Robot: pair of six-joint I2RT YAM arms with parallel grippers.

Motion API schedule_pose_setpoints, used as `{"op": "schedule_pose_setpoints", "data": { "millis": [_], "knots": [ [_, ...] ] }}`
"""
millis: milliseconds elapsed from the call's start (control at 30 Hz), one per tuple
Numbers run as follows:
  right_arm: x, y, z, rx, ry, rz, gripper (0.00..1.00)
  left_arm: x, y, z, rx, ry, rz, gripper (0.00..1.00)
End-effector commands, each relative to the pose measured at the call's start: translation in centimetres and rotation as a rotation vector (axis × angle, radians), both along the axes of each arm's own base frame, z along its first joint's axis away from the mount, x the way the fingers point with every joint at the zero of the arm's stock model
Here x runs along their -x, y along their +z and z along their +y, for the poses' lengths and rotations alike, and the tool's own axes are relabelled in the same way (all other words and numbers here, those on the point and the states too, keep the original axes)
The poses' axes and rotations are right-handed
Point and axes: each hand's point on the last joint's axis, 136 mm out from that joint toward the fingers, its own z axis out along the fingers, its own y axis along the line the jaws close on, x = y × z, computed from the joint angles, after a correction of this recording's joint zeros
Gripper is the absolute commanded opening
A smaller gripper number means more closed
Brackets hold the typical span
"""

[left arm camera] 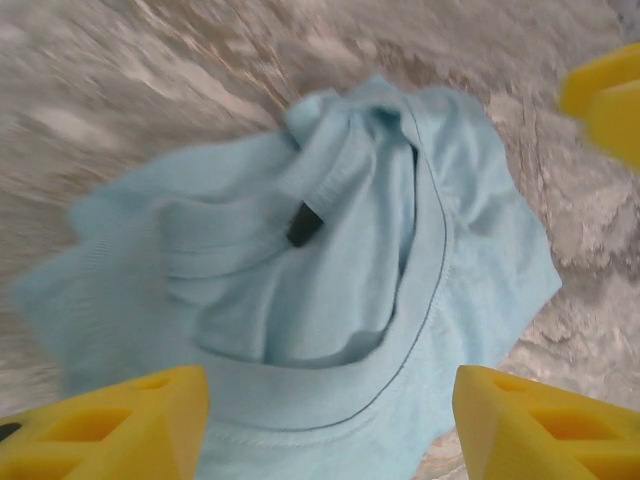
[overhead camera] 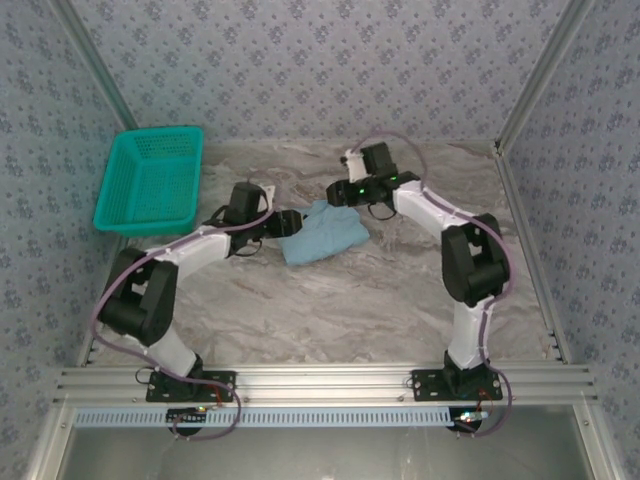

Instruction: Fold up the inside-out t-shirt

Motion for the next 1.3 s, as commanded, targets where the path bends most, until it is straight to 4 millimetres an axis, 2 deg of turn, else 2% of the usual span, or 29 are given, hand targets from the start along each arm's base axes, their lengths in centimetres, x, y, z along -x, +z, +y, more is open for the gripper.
{"op": "schedule_pose_setpoints", "data": {
  "millis": [0, 100, 200, 267, 333, 467, 567, 667, 733, 833, 900, 967, 1100, 1267],
  "knots": [
    [-0.6, -4.5, 0.5, -0.056, -0.036, 0.131, 0.44, -1.1, -1.6, -0.3, -0.019, 0.000, 0.031, 0.65],
    [-1.6, -7.1, -0.1, -0.078, -0.071, 0.194, 0.41, -2.6, -4.3, 1.1, -0.060, 0.037, 0.072, 0.65],
    [-1.9, -10.1, -2.1, -0.038, -0.136, 0.268, 0.39, -3.3, -6.0, 2.0, -0.062, 0.066, 0.091, 0.65],
    [-1.7, -11.3, -3.4, -0.034, -0.166, 0.310, 0.39, -3.4, -6.5, 2.2, -0.062, 0.066, 0.092, 0.66],
    [-1.9, -10.7, -3.9, -0.063, -0.167, 0.314, 0.39, -3.4, -5.9, 1.7, -0.038, 0.050, 0.084, 0.66],
    [-1.8, -6.3, -3.8, -0.111, -0.105, 0.228, 0.42, -3.3, -1.8, 0.8, 0.035, 0.026, 0.008, 0.67],
    [-0.1, -4.0, -4.1, -0.086, -0.060, 0.153, 0.46, -1.8, 0.6, 0.5, 0.056, 0.016, -0.044, 0.67],
    [1.8, -3.2, -3.6, -0.084, -0.042, 0.125, 0.47, 0.0, 1.4, 0.4, 0.046, 0.002, -0.058, 0.67],
    [2.9, -3.3, -2.3, -0.063, -0.024, 0.120, 0.48, 0.7, 1.2, 1.0, 0.025, 0.024, -0.049, 0.67],
    [3.9, -4.1, 0.1, 0.011, -0.027, 0.103, 0.49, 1.0, 1.2, 3.6, -0.031, 0.127, -0.033, 0.68],
    [4.1, -5.3, 1.2, 0.103, -0.060, 0.096, 0.52, 1.2, 1.4, 5.6, -0.064, 0.198, -0.021, 0.68],
    [4.2, -6.9, 1.5, 0.217, -0.089, 0.110, 0.54, 1.5, 1.6, 6.9, -0.082, 0.228, -0.019, 0.68],
    [3.9, -9.7, 0.4, 0.408, -0.142, 0.132, 0.58, 2.0, 2.1, 8.3, -0.101, 0.255, -0.024, 0.68],
    [2.5, -11.1, -5.2, 0.504, -0.227, 0.198, 0.59, 2.5, 2.4, 8.9, -0.118, 0.261, -0.034, 0.68]
  ]
}}
